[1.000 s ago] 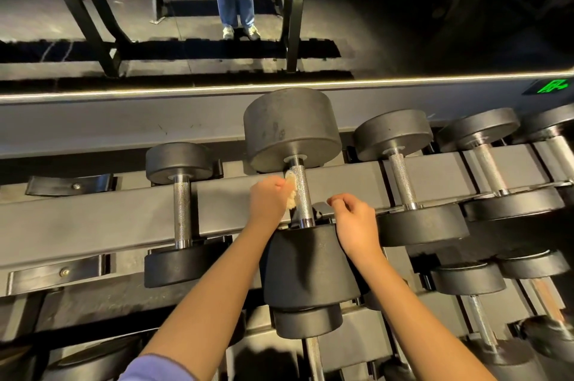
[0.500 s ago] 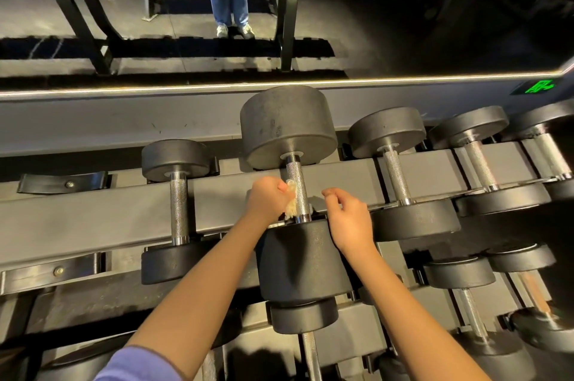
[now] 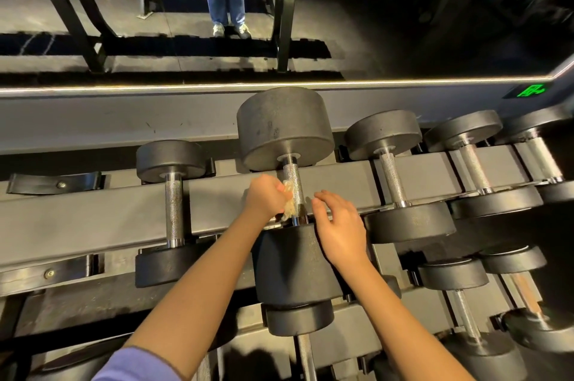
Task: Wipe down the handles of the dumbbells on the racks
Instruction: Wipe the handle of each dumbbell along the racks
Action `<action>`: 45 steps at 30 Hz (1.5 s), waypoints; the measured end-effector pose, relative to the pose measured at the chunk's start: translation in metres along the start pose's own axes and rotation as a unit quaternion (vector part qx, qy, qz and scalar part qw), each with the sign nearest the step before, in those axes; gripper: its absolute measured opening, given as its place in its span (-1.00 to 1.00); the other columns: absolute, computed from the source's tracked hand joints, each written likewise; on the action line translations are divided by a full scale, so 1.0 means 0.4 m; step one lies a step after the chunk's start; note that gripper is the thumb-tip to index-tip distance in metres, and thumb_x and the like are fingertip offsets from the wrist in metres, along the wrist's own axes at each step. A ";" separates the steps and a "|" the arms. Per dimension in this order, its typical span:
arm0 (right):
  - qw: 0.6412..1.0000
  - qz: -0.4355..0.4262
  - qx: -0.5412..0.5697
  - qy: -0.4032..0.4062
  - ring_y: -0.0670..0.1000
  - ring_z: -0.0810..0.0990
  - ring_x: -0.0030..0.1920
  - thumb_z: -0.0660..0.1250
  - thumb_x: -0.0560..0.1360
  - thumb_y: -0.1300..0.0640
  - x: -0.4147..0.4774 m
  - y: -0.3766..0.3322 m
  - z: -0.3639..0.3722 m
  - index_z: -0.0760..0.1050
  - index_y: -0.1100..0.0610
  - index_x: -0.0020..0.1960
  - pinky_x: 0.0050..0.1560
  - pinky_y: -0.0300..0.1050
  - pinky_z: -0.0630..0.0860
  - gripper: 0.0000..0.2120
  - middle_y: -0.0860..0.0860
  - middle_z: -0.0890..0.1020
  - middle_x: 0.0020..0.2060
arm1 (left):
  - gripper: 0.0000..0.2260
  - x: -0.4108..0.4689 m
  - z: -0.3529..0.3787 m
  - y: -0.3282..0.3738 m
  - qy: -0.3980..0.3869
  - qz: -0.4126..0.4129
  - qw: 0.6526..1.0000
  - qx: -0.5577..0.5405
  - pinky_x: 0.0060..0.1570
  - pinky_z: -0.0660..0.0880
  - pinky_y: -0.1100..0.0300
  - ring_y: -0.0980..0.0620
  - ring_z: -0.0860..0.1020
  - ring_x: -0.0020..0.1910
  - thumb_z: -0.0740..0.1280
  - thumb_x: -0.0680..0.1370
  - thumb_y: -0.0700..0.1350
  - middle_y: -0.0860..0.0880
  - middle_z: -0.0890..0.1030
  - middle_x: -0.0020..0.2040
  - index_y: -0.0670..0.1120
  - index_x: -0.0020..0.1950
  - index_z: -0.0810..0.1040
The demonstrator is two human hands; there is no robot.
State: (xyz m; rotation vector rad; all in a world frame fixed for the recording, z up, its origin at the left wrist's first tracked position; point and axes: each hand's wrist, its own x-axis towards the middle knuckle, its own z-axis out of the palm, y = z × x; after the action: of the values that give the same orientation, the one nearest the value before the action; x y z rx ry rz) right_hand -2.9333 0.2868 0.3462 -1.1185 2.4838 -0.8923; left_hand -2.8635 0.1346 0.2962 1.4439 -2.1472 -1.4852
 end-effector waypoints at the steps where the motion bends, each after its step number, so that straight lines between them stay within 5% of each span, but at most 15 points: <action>1: 1.000 -0.020 0.000 0.000 -0.03 0.45 0.27 0.12 0.58 -0.08 -0.003 -0.002 -0.001 0.54 0.04 0.25 0.23 -0.11 0.34 -0.63 -0.04 0.56 0.25 | -0.71 -0.004 0.001 -0.005 -0.003 -0.001 1.000 0.001 -0.08 0.60 -0.09 -0.21 0.63 -0.16 0.44 0.43 -0.10 -0.23 0.61 -0.23 -0.05 -0.45 0.43; 7: 0.999 -0.048 -0.021 -0.012 -0.06 0.45 0.26 0.08 0.52 -0.07 -0.007 -0.007 -0.003 0.55 0.02 0.23 0.16 -0.19 0.29 -0.58 -0.06 0.56 0.24 | -0.77 -0.025 -0.005 0.051 0.095 0.072 0.992 -0.040 -0.38 0.34 0.24 0.11 0.41 -0.42 0.35 0.53 -0.14 0.00 0.47 -0.44 -0.14 -0.33 0.51; 11: 0.999 -0.043 -0.017 -0.018 -0.03 0.47 0.24 0.06 0.51 -0.06 -0.006 -0.012 -0.007 0.56 0.06 0.21 0.18 -0.14 0.34 -0.56 -0.02 0.58 0.22 | -0.83 -0.022 0.007 0.013 0.047 0.053 0.996 -0.056 -0.21 0.58 0.02 -0.10 0.59 -0.31 0.42 0.47 -0.17 -0.26 0.62 -0.28 -0.24 -0.26 0.60; 17: 0.998 -0.036 -0.044 -0.020 0.04 0.52 0.13 0.15 0.58 0.05 -0.007 -0.019 -0.005 0.60 0.12 0.13 0.10 -0.08 0.38 -0.70 0.04 0.63 0.10 | -0.79 -0.073 -0.018 -0.042 -0.048 0.009 0.998 -0.031 -0.05 0.60 -0.07 -0.09 0.64 -0.22 0.43 0.42 -0.02 -0.04 0.60 -0.33 0.00 -0.40 0.55; 23: 0.990 -0.038 -0.136 -0.010 0.04 0.55 0.00 -0.05 0.54 -0.12 -0.012 -0.048 0.024 0.60 0.08 -0.01 0.10 0.02 0.40 -0.51 -0.03 0.62 -0.09 | -0.85 -0.112 -0.095 -0.072 0.086 0.035 0.995 -0.022 -0.01 0.54 0.06 -0.04 0.60 -0.12 0.36 0.53 0.03 -0.02 0.65 -0.18 -0.02 -0.12 0.62; 27: 0.969 -0.082 -0.232 -0.019 -0.03 0.54 0.08 -0.09 0.54 -0.19 -0.005 -0.074 0.046 0.60 0.03 0.07 0.24 0.00 0.34 -0.46 -0.06 0.63 0.02 | -0.81 -0.144 -0.197 -0.123 0.188 0.024 0.982 -0.011 -0.32 0.39 0.35 0.05 0.51 -0.31 0.32 0.57 -0.05 0.00 0.56 -0.34 -0.10 -0.19 0.59; 30: 0.949 -0.110 -0.292 -0.051 0.03 0.50 0.18 -0.09 0.57 -0.22 0.005 -0.102 0.054 0.56 0.05 0.14 0.31 0.03 0.30 -0.45 -0.01 0.60 0.14 | -0.77 -0.140 -0.275 -0.186 0.278 0.010 0.960 0.028 -0.25 0.41 0.17 -0.06 0.52 -0.24 0.30 0.58 -0.07 -0.08 0.56 -0.29 -0.16 -0.20 0.57; 34: 0.933 -0.124 -0.330 -0.076 0.09 0.43 0.29 -0.03 0.61 -0.17 0.013 -0.133 0.080 0.50 0.07 0.26 0.37 0.08 0.22 -0.51 0.04 0.51 0.27 | -0.80 -0.112 -0.330 -0.237 0.293 -0.028 0.954 0.048 -0.15 0.47 0.08 -0.10 0.55 -0.18 0.30 0.57 -0.09 -0.16 0.61 -0.20 -0.21 -0.10 0.60; 41: 0.940 -0.229 -0.233 -0.097 0.14 0.58 0.11 -0.10 0.52 -0.16 -0.004 -0.203 0.188 0.59 0.14 0.12 0.24 0.08 0.39 -0.40 0.08 0.63 0.11 | -0.80 -0.068 -0.364 -0.251 0.293 -0.008 0.954 0.071 -0.21 0.38 0.14 -0.13 0.54 -0.19 0.31 0.57 -0.13 -0.18 0.59 -0.20 -0.24 -0.14 0.59; 45: 0.944 -0.214 -0.135 -0.211 0.11 0.42 0.34 0.04 0.57 -0.19 -0.027 -0.250 0.280 0.36 0.16 0.38 0.37 0.16 0.27 -0.44 0.08 0.46 0.34 | -0.80 -0.076 -0.369 -0.252 0.252 -0.016 0.963 0.091 -0.16 0.36 0.18 -0.09 0.52 -0.19 0.29 0.58 -0.17 -0.19 0.59 -0.19 -0.25 -0.15 0.61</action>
State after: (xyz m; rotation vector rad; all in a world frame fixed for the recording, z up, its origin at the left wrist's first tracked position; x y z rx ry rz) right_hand -2.8150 0.1962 0.3231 -1.7755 2.0782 -0.3465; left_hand -2.6985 0.0598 0.3010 1.6970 -1.9757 -0.8162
